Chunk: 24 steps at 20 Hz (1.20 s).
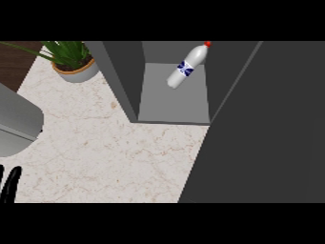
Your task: Pick up the bottled water, place it into the cabinet and close the cabinet
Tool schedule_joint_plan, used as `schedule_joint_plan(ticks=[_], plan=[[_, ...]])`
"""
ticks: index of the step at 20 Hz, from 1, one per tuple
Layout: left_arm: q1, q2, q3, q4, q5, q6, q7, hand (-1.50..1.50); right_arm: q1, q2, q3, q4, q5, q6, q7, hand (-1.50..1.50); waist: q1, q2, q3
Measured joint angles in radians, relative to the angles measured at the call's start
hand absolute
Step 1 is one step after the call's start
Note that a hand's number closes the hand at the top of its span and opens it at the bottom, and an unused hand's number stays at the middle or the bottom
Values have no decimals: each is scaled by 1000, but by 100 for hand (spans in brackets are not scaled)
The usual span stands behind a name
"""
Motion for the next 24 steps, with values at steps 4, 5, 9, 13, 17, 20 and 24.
schedule_joint_plan(ticks=[4, 5, 9, 13, 17, 20, 24], plan=[[60, 28, 51, -11, 35, -58, -19, -150, -51, 30, -9, -2, -2, 7, 62, 150, 14, 1, -1], [71, 36, 65, -13, 43, -71, -20, -150, -60, 41, -11, -3, -7, 7, 80, 150, 17, 2, -1], [113, 52, 107, -9, 72, -131, -43, -150, -127, 108, -26, 28, -41, -2, 138, 150, 29, 1, -2], [163, 78, 180, -4, 127, -200, -60, -150, -227, 227, 53, 77, -68, -59, 219, 150, 37, 1, -3], [237, 86, 245, -3, 173, -282, -91, -150, -401, 289, 114, 140, -131, -164, 308, 150, 33, -2, -3], [292, 94, 312, 1, 224, -347, -106, -150, -545, 308, 107, 197, -194, -253, 358, 150, 27, -3, -3], [335, 84, 369, 17, 275, -421, -122, -150, -736, 321, 36, 295, -309, -338, 390, 150, 16, -4, -3]])
